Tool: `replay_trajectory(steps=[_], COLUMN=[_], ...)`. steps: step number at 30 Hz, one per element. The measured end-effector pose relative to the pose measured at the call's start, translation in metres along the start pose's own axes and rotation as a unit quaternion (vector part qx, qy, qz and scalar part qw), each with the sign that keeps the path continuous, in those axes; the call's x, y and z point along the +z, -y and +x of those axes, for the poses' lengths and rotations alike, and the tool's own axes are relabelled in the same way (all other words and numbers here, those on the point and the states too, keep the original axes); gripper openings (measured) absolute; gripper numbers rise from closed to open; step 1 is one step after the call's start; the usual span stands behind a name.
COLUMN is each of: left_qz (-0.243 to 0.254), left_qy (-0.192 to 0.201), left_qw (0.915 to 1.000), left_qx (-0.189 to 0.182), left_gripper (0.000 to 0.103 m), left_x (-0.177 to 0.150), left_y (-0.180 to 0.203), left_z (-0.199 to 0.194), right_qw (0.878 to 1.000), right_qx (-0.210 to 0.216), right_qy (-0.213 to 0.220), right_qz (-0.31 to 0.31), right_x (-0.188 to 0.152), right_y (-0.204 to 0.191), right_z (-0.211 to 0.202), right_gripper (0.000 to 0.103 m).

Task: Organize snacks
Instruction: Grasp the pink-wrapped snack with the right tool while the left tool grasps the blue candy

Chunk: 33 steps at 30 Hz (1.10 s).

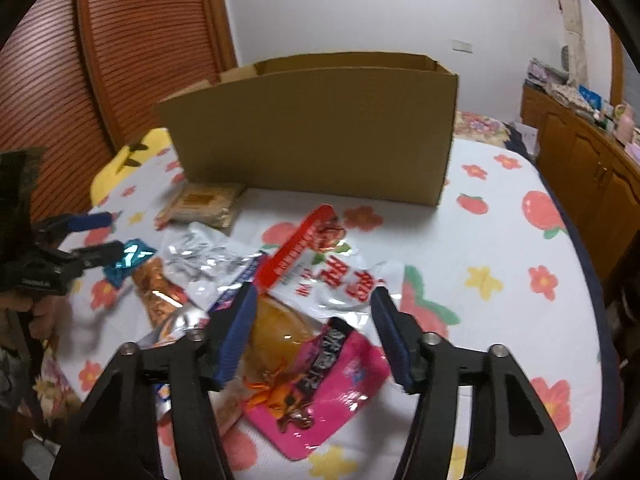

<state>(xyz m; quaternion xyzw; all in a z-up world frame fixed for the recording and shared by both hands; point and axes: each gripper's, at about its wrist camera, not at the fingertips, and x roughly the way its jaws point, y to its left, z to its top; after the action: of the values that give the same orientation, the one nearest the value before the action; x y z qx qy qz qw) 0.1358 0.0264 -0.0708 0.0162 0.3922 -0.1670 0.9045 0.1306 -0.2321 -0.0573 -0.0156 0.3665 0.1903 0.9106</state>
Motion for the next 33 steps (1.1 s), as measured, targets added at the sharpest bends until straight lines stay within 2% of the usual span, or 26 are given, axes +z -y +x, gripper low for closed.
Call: replay_trajectory(steps=[8, 13, 19, 25, 31, 33], left_qz=[0.006, -0.005, -0.004, -0.006, -0.005, -0.002], left_qy=[-0.005, -0.006, -0.013, -0.017, -0.021, -0.020], left_qw=[1.0000, 1.0000, 0.9999, 0.9998, 0.9998, 0.9998], left_qx=[0.004, 0.001, 0.004, 0.001, 0.002, 0.005], left_gripper=[0.094, 0.094, 0.085, 0.081, 0.077, 0.073], left_x=[-0.002, -0.003, -0.002, -0.003, -0.003, -0.003], left_y=[0.002, -0.003, -0.002, -0.003, -0.002, -0.001], left_z=[0.005, 0.004, 0.008, 0.010, 0.011, 0.011], right_qw=[0.999, 0.999, 0.998, 0.996, 0.991, 0.990], right_qx=[0.029, 0.025, 0.028, 0.035, 0.045, 0.057], right_qy=[-0.004, -0.014, -0.023, -0.037, -0.063, -0.077], right_qz=[-0.027, -0.040, -0.060, -0.077, -0.107, -0.104], right_x=[0.002, 0.000, -0.002, -0.003, 0.000, 0.002], right_y=[-0.012, -0.018, -0.023, -0.026, -0.034, -0.033], right_z=[-0.001, 0.004, 0.003, 0.003, 0.015, 0.021], right_gripper=[0.051, 0.051, 0.051, 0.051, 0.051, 0.053])
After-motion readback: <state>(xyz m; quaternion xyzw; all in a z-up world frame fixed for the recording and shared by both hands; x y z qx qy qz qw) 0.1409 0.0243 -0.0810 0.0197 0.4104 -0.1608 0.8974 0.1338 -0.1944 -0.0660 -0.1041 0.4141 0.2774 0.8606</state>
